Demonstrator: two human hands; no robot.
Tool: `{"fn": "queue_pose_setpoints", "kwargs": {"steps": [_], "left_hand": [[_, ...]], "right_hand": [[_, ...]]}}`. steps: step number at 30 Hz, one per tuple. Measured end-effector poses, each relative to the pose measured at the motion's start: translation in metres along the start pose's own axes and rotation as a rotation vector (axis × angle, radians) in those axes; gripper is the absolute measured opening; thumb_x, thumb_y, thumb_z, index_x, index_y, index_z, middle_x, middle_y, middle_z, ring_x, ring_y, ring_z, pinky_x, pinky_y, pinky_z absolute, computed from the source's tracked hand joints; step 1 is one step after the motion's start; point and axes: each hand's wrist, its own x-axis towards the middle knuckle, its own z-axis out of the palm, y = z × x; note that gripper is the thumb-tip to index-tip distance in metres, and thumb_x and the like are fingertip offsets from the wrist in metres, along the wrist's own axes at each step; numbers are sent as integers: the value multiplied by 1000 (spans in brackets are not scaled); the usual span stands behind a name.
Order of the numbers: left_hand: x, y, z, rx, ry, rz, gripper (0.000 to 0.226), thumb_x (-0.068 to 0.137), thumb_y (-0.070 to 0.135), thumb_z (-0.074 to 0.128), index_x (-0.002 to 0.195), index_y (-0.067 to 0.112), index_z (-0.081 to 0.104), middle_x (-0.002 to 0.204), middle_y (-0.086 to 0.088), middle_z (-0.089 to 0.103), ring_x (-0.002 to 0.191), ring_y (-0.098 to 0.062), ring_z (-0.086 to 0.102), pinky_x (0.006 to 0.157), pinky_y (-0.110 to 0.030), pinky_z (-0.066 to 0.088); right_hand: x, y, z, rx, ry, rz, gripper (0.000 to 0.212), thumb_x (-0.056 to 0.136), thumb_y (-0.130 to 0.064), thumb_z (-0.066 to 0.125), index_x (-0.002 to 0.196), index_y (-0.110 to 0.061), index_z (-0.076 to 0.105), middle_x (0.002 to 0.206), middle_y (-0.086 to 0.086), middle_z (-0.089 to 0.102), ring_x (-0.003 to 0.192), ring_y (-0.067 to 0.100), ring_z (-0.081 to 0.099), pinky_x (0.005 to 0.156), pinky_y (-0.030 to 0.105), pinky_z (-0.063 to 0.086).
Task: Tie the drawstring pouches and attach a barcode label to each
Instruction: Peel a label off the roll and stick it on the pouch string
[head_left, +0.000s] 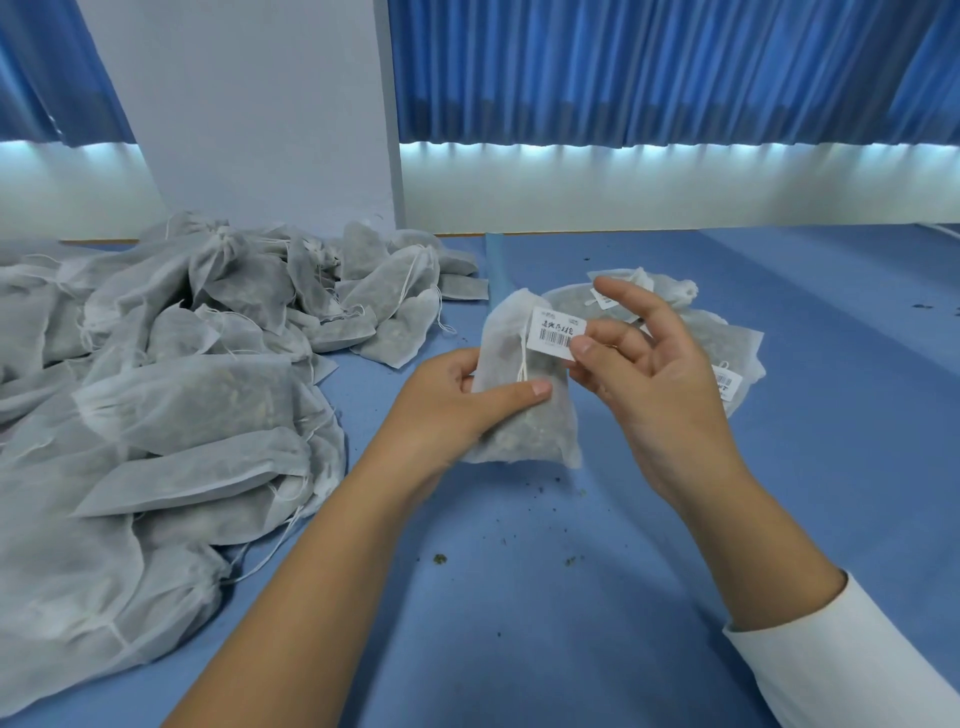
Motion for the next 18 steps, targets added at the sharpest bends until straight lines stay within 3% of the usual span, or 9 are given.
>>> {"fn": "queue_pose_setpoints", "kwargs": {"steps": [6,10,18], "left_hand": [[2,-1,-1,-10,16,20,31,75,21,86,104,23,76,95,0,78,91,-17,75,82,-33,59],[1,-1,0,0,18,23,32,73,22,86,103,23,75,94,2,78,90,-14,75,79,-29,57],[-2,1,4,34,26,54,32,74,24,86,104,23,75,93,4,78,89,-12,75,78,-30,58]], "right_hand": [[-1,2,1,-101,-86,-51,63,88,3,65,138,-30,45,88,-2,69,80,12,68,78,17,52],[-3,4,3,-151,-116,-54,76,88,6,65,143,-38,36,108,4,68,84,20,71,75,21,54],[-3,7,3,-266,-63,-101,76,86,8,64,140,-39,39,107,1,64,76,17,70,79,28,57]]}}
